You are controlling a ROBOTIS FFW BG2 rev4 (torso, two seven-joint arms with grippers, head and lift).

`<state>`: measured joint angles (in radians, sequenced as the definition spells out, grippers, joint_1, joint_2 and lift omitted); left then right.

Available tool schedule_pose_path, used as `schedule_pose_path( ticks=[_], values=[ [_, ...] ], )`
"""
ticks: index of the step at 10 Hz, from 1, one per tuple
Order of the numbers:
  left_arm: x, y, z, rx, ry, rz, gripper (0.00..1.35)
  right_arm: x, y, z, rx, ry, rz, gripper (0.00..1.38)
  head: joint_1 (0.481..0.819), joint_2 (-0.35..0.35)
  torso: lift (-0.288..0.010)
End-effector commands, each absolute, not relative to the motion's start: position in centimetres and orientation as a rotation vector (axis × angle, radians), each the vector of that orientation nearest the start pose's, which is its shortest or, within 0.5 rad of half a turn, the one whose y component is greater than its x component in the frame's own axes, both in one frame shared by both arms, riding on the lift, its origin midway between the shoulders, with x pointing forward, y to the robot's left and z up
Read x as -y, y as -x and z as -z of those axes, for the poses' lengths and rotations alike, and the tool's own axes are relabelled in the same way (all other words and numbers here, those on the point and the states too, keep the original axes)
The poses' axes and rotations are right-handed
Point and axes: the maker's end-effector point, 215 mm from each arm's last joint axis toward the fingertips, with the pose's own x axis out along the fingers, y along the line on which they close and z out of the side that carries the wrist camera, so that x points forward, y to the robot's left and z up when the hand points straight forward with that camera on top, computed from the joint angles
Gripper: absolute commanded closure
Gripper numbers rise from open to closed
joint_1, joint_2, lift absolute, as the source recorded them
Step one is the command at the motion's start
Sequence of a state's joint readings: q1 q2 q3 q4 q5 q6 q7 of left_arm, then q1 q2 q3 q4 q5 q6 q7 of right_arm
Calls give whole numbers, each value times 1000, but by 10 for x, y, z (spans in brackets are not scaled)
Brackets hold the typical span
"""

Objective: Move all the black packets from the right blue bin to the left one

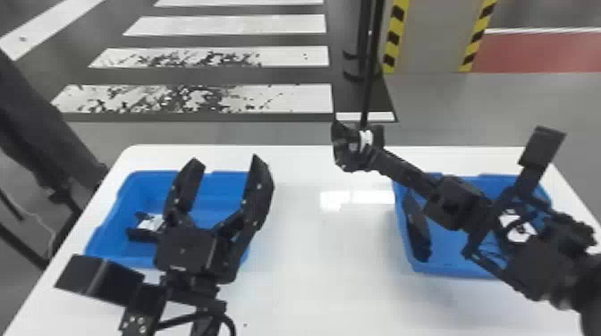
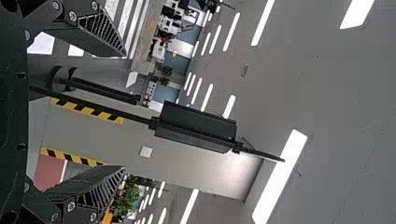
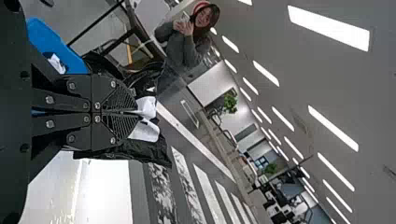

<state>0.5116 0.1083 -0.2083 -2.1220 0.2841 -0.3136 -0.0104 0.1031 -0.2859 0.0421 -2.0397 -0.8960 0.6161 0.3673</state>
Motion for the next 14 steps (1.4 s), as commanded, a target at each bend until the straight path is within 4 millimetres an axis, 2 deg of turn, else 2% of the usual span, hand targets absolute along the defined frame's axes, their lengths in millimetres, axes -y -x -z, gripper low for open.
schedule_pose_path(
  ticks=[1, 3, 6, 9, 12, 13, 14],
  values=[
    [-138, -421, 209, 316, 348, 226, 185, 51, -471, 254, -239, -596, -869, 1171, 695, 88, -140],
    [-117, -422, 196, 332, 369, 278, 185, 24, -461, 247, -242, -619, -933, 1171, 694, 108, -140],
    [-109, -423, 202, 306, 386, 296, 185, -6, -445, 247, -272, -654, -1004, 1171, 692, 134, -140],
    [-102, -425, 207, 281, 422, 311, 180, -24, -433, 248, -292, -673, -1049, 1171, 695, 154, -140],
    [-99, -426, 210, 259, 452, 316, 185, -33, -425, 243, -294, -689, -1083, 1171, 695, 168, -140],
    [-101, -426, 212, 257, 451, 312, 211, -35, -423, 242, -298, -703, -1090, 1171, 695, 173, -140],
    [-105, -427, 213, 254, 456, 300, 432, -36, -421, 242, -299, -708, -1095, 1171, 695, 176, -140]
  ],
)
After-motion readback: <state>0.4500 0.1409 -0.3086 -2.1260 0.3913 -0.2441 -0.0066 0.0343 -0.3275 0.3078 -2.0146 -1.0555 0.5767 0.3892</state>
